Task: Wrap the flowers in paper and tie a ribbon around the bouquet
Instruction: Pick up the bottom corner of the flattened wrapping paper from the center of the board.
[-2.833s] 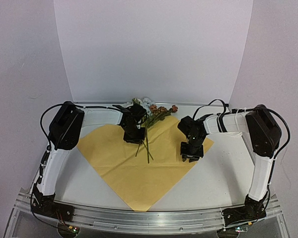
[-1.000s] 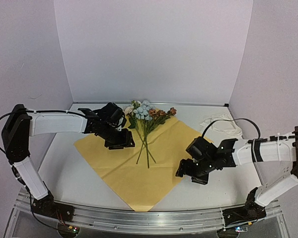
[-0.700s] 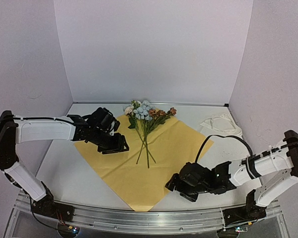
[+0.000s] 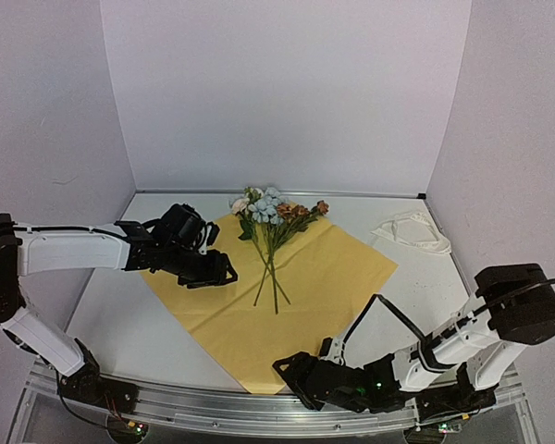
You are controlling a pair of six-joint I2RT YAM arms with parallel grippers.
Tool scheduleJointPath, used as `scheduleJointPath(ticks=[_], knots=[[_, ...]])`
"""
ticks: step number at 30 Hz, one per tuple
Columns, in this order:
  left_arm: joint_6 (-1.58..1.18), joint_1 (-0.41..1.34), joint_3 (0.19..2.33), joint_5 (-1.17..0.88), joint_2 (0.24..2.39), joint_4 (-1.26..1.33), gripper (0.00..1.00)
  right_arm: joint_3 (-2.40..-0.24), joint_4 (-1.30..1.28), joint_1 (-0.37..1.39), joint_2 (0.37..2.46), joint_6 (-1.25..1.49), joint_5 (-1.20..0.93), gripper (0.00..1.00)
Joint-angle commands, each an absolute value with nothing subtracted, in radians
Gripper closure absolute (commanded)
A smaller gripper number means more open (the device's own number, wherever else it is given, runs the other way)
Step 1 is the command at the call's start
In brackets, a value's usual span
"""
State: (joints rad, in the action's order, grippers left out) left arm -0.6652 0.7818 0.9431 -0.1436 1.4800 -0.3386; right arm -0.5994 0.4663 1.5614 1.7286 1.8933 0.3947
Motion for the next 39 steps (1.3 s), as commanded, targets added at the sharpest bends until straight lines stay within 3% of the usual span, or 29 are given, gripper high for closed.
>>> scheduleJointPath(ticks=[1,7,15,24,27,33,39], knots=[[-0.629,0.785,0.931,-0.147,1.424,-0.297,0.41,-0.595,0.533,1.568,1.811,1.916,0.445,0.41],[-0.579,0.801,0.902,-0.178,1.383,-0.257,0.40,-0.601,0.571,1.566,1.786,1.865,0.462,0.65],[-0.461,0.880,0.846,-0.172,1.284,-0.162,0.33,-0.631,0.572,1.494,1.698,1.762,0.388,1.00],[-0.223,0.949,0.742,-0.101,1.149,-0.048,0.29,-0.727,0.541,1.394,1.666,1.793,0.284,1.00],[-0.212,0.950,0.759,-0.027,1.148,-0.123,0.26,-0.769,0.396,1.394,1.592,1.757,0.264,1.00],[-0.275,0.951,0.742,-0.078,1.145,-0.158,0.30,-0.759,0.314,1.400,1.543,1.754,0.251,0.94],[-0.164,1.042,0.614,-0.056,1.008,-0.045,0.31,-0.752,0.325,1.400,1.546,1.779,0.278,0.99]])
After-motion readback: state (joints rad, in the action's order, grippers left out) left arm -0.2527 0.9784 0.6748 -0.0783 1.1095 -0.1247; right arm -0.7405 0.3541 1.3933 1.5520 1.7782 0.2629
